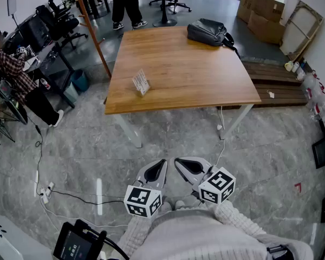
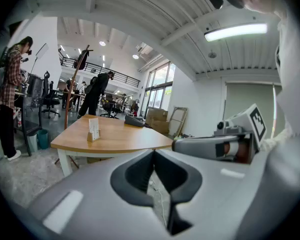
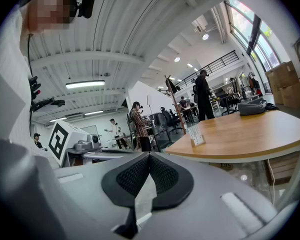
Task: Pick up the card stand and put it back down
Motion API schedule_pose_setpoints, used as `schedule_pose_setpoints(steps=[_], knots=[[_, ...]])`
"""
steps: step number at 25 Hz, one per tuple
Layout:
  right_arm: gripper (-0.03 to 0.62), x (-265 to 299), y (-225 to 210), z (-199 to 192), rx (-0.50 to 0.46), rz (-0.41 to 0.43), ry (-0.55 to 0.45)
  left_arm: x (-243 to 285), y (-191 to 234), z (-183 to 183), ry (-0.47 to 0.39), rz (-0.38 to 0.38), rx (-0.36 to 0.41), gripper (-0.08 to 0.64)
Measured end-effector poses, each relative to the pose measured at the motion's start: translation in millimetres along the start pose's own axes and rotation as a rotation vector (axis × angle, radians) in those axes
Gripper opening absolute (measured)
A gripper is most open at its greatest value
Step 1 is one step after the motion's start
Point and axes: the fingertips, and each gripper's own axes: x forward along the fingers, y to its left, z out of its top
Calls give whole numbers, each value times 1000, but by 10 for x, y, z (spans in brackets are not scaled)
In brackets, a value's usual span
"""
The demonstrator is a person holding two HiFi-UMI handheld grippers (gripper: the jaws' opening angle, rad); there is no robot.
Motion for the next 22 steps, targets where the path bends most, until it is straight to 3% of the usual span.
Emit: schedule_pose_setpoints(steps=[6, 13, 18, 22], knots=[[0, 28, -165, 109, -30, -35, -37, 119, 49, 8, -9, -4, -38, 8], [0, 101, -237, -90, 8, -30, 28, 181, 57, -97, 37, -13, -59, 8], [0, 553, -644, -139, 14, -26, 54, 632, 522, -65, 36, -21, -54, 8], [0, 1025, -987, 47, -5, -37, 57, 971, 982, 154, 21, -36, -48, 8]])
